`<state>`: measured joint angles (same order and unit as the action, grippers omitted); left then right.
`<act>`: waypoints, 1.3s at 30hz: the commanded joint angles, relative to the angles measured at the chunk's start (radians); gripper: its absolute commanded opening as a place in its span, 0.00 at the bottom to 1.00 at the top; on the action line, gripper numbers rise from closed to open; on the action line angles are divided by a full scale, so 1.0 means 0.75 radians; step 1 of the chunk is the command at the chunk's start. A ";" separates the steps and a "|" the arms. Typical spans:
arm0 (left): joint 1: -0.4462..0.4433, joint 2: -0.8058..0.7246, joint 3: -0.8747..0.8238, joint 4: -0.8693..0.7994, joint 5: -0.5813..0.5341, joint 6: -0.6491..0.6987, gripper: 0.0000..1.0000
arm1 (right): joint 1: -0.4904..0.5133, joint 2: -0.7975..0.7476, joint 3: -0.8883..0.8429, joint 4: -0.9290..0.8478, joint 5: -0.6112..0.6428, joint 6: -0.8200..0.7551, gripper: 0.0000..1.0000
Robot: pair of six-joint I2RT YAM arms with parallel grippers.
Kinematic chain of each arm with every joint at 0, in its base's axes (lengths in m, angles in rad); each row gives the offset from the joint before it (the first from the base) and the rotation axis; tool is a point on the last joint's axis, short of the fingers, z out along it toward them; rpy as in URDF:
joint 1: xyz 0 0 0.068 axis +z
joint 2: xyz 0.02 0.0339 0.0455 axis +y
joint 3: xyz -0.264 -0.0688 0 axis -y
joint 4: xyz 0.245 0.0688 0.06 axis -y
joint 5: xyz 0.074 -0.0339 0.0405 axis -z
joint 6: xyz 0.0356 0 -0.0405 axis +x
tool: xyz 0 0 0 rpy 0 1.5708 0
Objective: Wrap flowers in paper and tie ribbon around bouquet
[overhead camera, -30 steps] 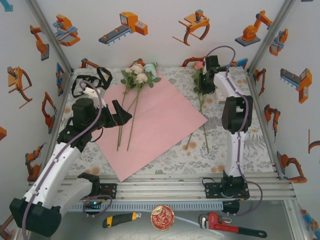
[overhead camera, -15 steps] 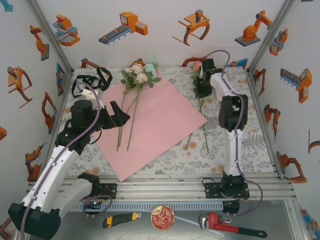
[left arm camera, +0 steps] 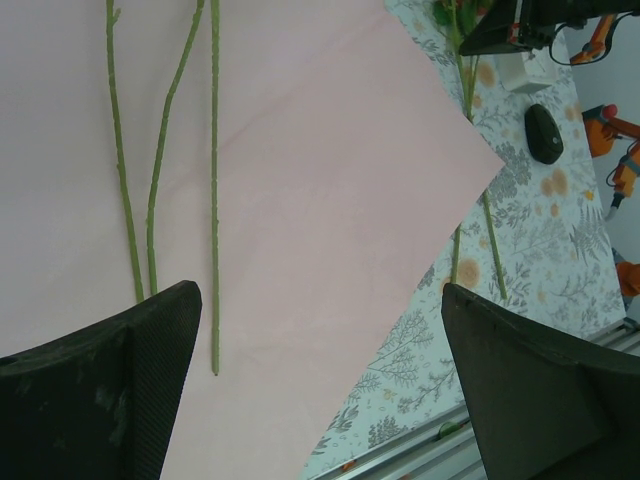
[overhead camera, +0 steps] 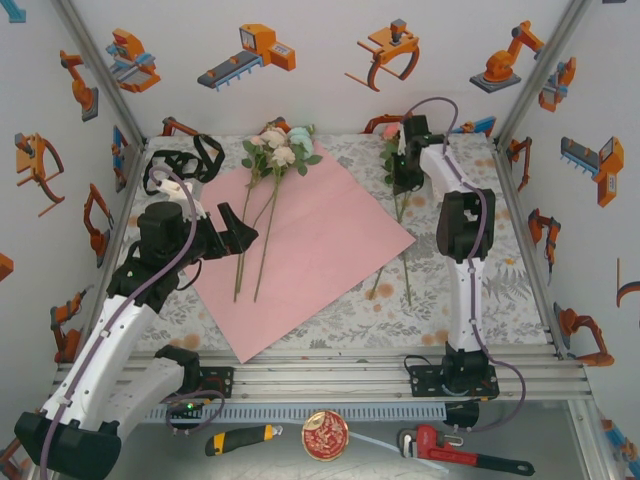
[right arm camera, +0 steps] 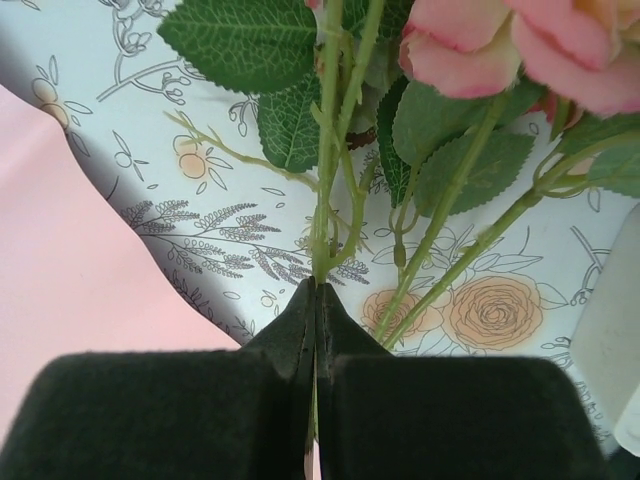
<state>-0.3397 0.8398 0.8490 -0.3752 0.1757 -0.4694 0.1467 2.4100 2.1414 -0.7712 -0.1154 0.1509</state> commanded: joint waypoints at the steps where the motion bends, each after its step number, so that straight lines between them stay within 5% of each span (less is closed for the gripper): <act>1: -0.004 0.001 0.009 0.005 -0.003 -0.016 0.97 | 0.005 -0.113 0.065 -0.020 0.025 -0.052 0.00; 8: -0.005 0.023 0.011 0.029 0.010 -0.012 0.97 | 0.023 -0.206 0.047 0.021 0.067 -0.043 0.02; 11: -0.005 0.035 0.011 0.039 0.021 -0.010 0.97 | 0.025 -0.192 0.009 0.040 0.144 -0.030 0.28; 14: -0.004 0.046 0.019 0.038 0.033 -0.006 0.97 | 0.031 -0.152 0.000 0.040 0.144 -0.017 0.34; 39: -0.004 0.015 0.022 -0.019 0.001 -0.018 0.97 | 0.045 0.040 -0.047 -0.048 0.115 -0.050 0.27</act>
<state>-0.3397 0.8577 0.8490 -0.3790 0.1757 -0.4702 0.1738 2.4222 2.1124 -0.7761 -0.0326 0.1291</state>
